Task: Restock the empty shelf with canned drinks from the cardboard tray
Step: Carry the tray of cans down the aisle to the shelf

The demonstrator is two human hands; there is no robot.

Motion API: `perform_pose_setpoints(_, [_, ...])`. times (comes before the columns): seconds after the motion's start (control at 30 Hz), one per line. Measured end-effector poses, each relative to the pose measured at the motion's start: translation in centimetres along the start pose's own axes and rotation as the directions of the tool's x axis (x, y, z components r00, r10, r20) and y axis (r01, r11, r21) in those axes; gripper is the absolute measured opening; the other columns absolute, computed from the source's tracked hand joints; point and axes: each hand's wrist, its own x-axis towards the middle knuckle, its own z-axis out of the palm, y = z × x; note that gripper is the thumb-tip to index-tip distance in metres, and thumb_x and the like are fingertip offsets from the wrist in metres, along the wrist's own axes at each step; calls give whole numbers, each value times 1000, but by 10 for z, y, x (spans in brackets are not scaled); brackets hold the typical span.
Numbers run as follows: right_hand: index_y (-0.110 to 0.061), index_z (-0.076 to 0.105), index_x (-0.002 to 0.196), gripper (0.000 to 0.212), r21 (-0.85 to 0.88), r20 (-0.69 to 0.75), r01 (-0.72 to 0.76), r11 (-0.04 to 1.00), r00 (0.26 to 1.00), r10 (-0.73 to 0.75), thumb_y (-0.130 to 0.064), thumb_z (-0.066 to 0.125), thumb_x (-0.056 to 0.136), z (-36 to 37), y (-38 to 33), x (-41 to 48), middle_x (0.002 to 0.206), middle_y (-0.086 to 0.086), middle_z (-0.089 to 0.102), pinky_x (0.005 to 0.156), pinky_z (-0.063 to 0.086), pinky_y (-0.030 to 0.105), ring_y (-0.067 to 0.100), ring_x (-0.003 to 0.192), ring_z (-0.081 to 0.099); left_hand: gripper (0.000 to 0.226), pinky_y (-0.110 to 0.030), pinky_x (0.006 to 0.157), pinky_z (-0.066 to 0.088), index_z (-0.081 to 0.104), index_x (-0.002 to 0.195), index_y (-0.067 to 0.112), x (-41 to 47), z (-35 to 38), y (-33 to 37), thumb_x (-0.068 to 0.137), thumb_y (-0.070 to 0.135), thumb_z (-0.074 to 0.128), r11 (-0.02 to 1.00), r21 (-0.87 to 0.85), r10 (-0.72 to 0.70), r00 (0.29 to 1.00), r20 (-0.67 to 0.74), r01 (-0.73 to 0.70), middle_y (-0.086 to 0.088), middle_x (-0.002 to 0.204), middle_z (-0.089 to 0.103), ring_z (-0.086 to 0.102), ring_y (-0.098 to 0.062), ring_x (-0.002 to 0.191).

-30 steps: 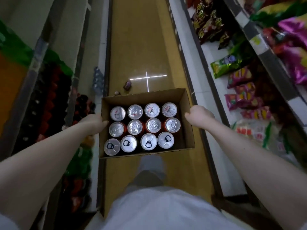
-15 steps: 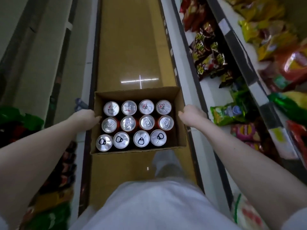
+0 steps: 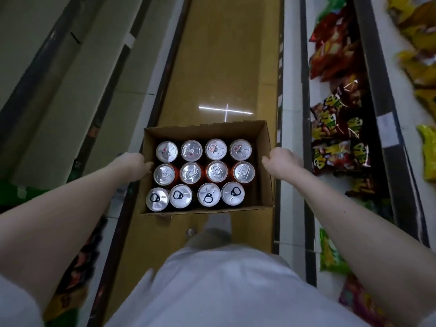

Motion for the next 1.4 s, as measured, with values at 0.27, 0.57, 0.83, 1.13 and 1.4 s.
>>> perform_pose_setpoints(0.27, [-12,53,89,26,17,32,-25,1000,999,24,-31,38,96,-51,-38,105,80,4,53,70,46,32,25,84,57,43,-34,82,43,56,111,-1,103,-79,17,97,35,39,999,-51,20,999,45,-18,-20,117,59,55,-32,103])
perform_pose_setpoints(0.57, [-8,54,93,27,-48,29,68,997,997,-66,-29,37,96,-125,-86,235,81,5,51,68,42,31,26,83,54,43,-31,78,39,54,115,-3,204,-170,31,99,33,37,999,-51,-11,1000,-1,11,-21,119,57,53,-32,100])
perform_pose_setpoints(0.83, [-12,51,82,26,-48,99,128,991,987,-123,-29,37,96,-171,-120,375,87,8,56,69,45,32,28,86,58,39,-31,72,41,57,103,1,305,-225,53,98,36,38,983,-101,-150,988,25,152,-9,83,51,50,-24,82])
perform_pose_setpoints(1.13, [-10,54,91,27,-86,125,139,987,984,-128,-31,38,96,-237,-162,507,89,7,56,67,44,31,27,88,58,40,-30,73,40,56,109,2,423,-297,69,98,37,37,984,-95,-146,988,49,150,-15,109,58,52,-27,92])
perform_pose_setpoints(1.4, [-10,52,84,30,-20,113,-38,999,993,40,-31,36,98,-254,-206,591,71,2,49,60,41,29,24,78,56,38,-32,72,41,56,104,4,558,-369,68,98,34,36,1000,-20,-16,998,55,17,-13,99,58,53,-26,88])
